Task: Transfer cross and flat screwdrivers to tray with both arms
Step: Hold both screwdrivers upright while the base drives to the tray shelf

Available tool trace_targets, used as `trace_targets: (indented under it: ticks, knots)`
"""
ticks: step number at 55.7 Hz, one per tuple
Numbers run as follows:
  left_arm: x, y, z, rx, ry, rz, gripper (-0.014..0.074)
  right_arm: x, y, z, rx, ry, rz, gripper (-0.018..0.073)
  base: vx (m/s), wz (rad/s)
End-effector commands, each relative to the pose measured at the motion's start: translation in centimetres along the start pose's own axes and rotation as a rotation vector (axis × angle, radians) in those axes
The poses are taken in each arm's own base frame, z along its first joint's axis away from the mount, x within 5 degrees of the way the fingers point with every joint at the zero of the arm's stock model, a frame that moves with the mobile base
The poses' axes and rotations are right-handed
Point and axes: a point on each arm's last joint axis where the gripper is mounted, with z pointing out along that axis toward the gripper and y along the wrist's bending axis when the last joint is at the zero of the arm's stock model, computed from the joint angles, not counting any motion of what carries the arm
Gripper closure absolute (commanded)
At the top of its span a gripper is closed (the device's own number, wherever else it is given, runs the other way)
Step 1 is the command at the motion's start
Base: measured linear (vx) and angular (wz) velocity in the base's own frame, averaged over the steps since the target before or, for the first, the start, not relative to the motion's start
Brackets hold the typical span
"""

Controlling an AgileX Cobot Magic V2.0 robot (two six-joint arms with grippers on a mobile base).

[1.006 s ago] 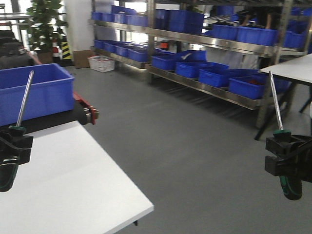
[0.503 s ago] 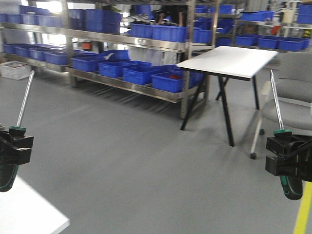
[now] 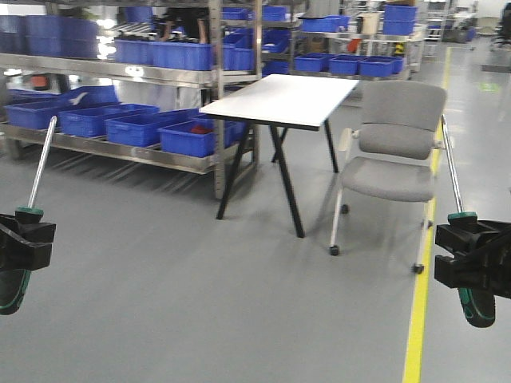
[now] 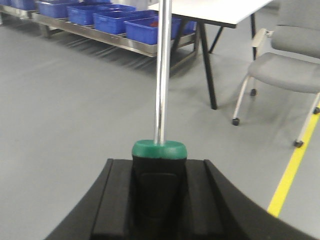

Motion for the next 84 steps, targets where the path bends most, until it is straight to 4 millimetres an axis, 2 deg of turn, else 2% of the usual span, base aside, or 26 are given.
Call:
trace_targets:
  ticks: [1, 25, 47, 65, 84]
  knots:
    - [-2.00, -0.05, -1.34, -0.020, -0.136, -0.023, 0.0596, -2.24, -0.15, -0.97, 0.017, -0.144, -0.004, 0.0567, 0.32, -0.37]
    - [-2.00, -0.05, -1.34, -0.020, -0.136, -0.023, 0.0596, -2.24, -0.15, -0.97, 0.017, -0.144, -0.004, 0.0567, 0.40, -0.27]
    - [-2.01, -0.05, -1.34, -0.020, -0.137, -0.023, 0.0596, -2.24, -0.15, -0.97, 0.017, -0.144, -0.004, 0.0567, 0.53, -0.02]
    - [-1.99, -0.04, -1.28, -0.020, -0.135, -0.023, 0.0596, -2.24, -0.15, -0.97, 0.017, -0.144, -0.004, 0.0567, 0.59, 0.26]
    - [-1.98, -0.05, -1.27, -0.020, -0.134, -0.023, 0.0596, -2.23, -0.15, -0.97, 0.017, -0.143, -0.004, 0.0567, 0.61, 0.58]
